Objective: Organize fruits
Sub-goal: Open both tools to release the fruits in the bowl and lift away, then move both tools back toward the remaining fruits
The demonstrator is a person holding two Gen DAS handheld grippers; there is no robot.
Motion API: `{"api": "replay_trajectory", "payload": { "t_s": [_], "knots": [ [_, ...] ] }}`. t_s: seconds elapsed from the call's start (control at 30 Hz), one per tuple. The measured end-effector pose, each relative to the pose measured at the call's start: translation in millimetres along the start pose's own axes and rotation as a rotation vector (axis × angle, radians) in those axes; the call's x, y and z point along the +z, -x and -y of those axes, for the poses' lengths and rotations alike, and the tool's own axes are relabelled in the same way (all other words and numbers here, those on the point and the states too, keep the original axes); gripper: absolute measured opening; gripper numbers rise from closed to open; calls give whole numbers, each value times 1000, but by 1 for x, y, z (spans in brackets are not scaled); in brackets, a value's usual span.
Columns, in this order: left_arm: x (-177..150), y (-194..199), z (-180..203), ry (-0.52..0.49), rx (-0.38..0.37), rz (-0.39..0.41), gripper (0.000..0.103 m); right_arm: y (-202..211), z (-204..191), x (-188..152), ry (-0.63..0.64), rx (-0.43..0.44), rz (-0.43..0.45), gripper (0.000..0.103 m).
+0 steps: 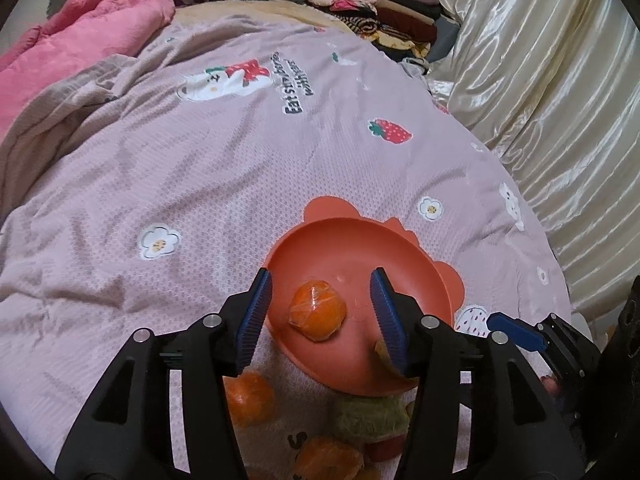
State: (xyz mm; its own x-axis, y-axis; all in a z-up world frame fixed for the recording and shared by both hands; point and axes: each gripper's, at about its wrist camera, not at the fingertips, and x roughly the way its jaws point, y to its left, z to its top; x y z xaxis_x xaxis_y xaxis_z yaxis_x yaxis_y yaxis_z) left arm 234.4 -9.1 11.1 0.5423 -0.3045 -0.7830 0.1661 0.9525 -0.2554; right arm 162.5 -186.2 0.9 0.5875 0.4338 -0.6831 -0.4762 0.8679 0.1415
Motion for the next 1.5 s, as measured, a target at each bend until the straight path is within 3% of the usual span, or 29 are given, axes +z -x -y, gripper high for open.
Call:
{"api": "replay_trajectory", "payload": {
  "t_s": [0.7, 0.9, 1.5],
  "knots": [
    [-25, 44, 4, -22, 64, 104, 77, 20, -3, 2, -19, -49, 37, 92],
    [-32, 54, 6, -21, 76, 124, 88, 31, -2, 0, -22, -66, 47, 94],
    [-61, 88, 8, 17, 92, 138, 93, 69, -12, 1, -8, -84, 102, 98]
  ]
}}
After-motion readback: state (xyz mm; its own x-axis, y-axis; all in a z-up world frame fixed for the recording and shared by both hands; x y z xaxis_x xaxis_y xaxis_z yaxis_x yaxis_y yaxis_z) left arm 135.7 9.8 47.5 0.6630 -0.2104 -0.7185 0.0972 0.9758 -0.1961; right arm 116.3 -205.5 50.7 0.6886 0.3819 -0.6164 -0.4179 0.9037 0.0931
